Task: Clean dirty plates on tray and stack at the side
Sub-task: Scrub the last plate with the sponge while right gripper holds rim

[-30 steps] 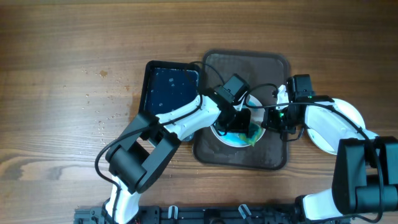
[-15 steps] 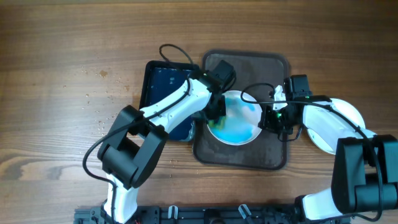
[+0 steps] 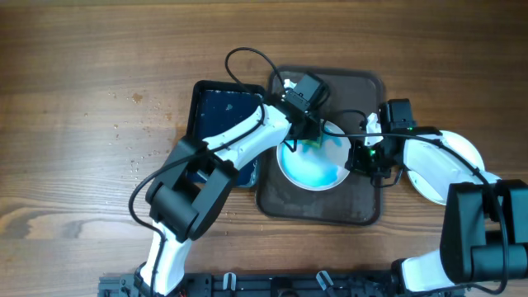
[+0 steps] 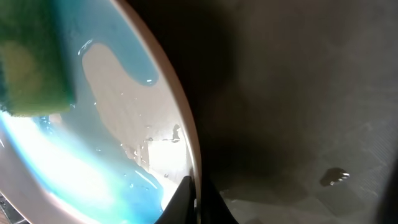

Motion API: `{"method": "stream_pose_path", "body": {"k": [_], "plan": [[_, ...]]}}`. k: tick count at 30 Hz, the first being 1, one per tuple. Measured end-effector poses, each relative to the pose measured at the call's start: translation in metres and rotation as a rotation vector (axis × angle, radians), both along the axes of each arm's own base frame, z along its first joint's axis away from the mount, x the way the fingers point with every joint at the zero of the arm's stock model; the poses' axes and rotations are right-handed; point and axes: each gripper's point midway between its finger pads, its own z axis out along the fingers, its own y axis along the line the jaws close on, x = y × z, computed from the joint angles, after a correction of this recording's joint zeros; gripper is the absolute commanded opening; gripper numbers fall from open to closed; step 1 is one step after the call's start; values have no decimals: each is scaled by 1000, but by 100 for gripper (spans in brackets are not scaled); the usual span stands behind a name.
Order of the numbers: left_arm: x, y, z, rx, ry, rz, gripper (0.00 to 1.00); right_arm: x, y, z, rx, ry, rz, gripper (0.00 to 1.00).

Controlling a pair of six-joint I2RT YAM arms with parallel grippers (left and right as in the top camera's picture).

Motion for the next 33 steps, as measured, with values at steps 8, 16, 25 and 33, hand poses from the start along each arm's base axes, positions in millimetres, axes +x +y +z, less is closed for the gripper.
{"method": "stream_pose_path", "body": {"k": [8,16,25,33], "plan": [[-35,-64,0,-248,120,-173,4,-1,-4,0,-8,4,-9,4],[-75,-36,-7,-124,320,-153,4,-1,-2,0,-9,-5,22,4],[-70,49,-7,288,228,27,4,-1,-1,0,-8,-9,35,4],[-77,75,20,365,184,46,4,-1,1,1,-4,-12,40,5]]}}
